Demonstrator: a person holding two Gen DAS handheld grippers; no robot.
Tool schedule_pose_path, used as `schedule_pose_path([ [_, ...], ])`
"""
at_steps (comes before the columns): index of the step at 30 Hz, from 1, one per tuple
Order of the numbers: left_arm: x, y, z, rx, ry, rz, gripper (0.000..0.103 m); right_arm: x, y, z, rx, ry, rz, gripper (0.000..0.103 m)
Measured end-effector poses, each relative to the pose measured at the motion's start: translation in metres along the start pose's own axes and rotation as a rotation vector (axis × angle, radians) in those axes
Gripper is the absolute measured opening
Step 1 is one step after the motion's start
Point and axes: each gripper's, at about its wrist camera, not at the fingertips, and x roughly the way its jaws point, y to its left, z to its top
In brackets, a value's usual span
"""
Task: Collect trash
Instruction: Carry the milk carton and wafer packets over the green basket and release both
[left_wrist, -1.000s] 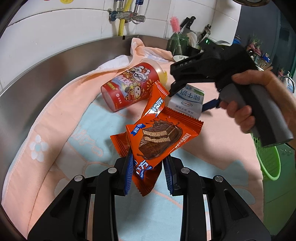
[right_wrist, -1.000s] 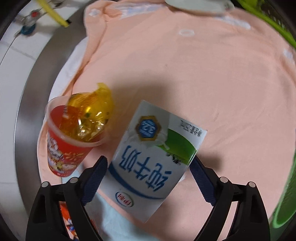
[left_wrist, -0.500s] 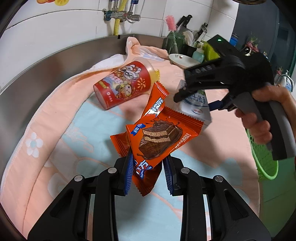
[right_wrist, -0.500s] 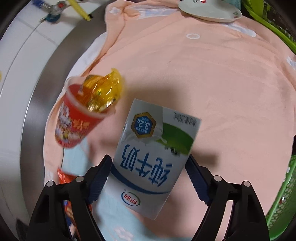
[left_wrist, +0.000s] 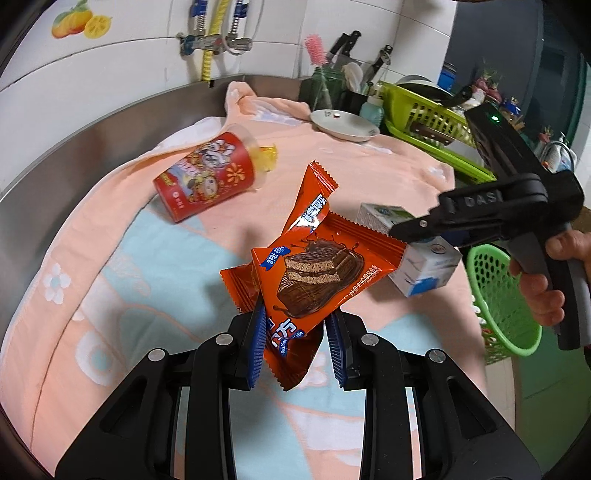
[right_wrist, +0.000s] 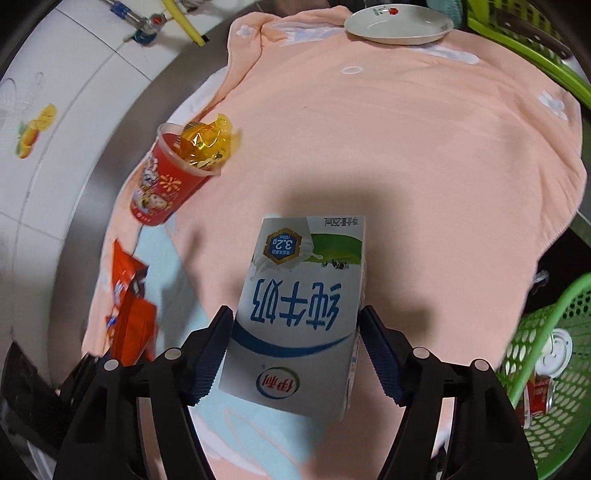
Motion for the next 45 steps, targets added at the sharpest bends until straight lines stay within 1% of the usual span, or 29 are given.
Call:
schedule_pose_path([
  [8, -0.001, -0.041, 0.002, 0.032, -0.001, -0.039, 0.029, -0.032, -0.038, -0.028, 0.037, -0.022, 0.079, 0.066],
  [11, -0.003, -0.059, 0.003, 0.062, -0.003, -0.053, 0.029, -0.043, -0.051, -0.037, 0.053, -0.032, 0.105, 0.066],
  [16, -0.002, -0.085, 0.008, 0.086, -0.008, -0.077, 0.029, -0.049, -0.066, -0.044, 0.080, -0.044, 0.133, 0.066],
  [20, -0.003, -0.094, 0.010, 0.101, -0.008, -0.082, 0.029, -0.042, -0.064, -0.049, 0.054, -0.027, 0.119, 0.066],
  [26, -0.006, -0.096, 0.012, 0.105, -0.015, -0.081, 0.029, -0.025, -0.052, -0.051, 0.009, -0.020, 0.043, 0.067],
  [28, -0.007, -0.095, 0.012, 0.105, -0.016, -0.081, 0.029, -0.021, -0.049, -0.049, 0.010, -0.019, 0.029, 0.070],
  [30, -0.007, -0.093, 0.011, 0.102, -0.016, -0.079, 0.029, -0.016, -0.047, -0.047, 0.017, -0.015, 0.015, 0.077],
  [31, -0.007, -0.092, 0.011, 0.100, -0.016, -0.078, 0.029, -0.014, -0.046, -0.046, 0.018, -0.016, 0.007, 0.079],
  [36, -0.009, -0.081, 0.008, 0.081, -0.013, -0.073, 0.029, -0.001, -0.045, -0.042, 0.048, -0.024, -0.032, 0.079],
  [37, -0.008, -0.079, 0.008, 0.079, -0.011, -0.070, 0.029, -0.001, -0.045, -0.041, 0.047, -0.033, -0.036, 0.074],
  [38, -0.008, -0.078, 0.008, 0.079, -0.010, -0.069, 0.029, 0.000, -0.043, -0.040, 0.046, -0.034, -0.046, 0.073],
  [42, -0.009, -0.079, 0.009, 0.081, -0.013, -0.071, 0.029, -0.011, -0.053, -0.044, 0.059, -0.041, 0.001, 0.072],
  [45, -0.009, -0.086, 0.010, 0.085, -0.013, -0.084, 0.029, -0.028, -0.065, -0.050, 0.062, -0.069, 0.012, 0.072],
])
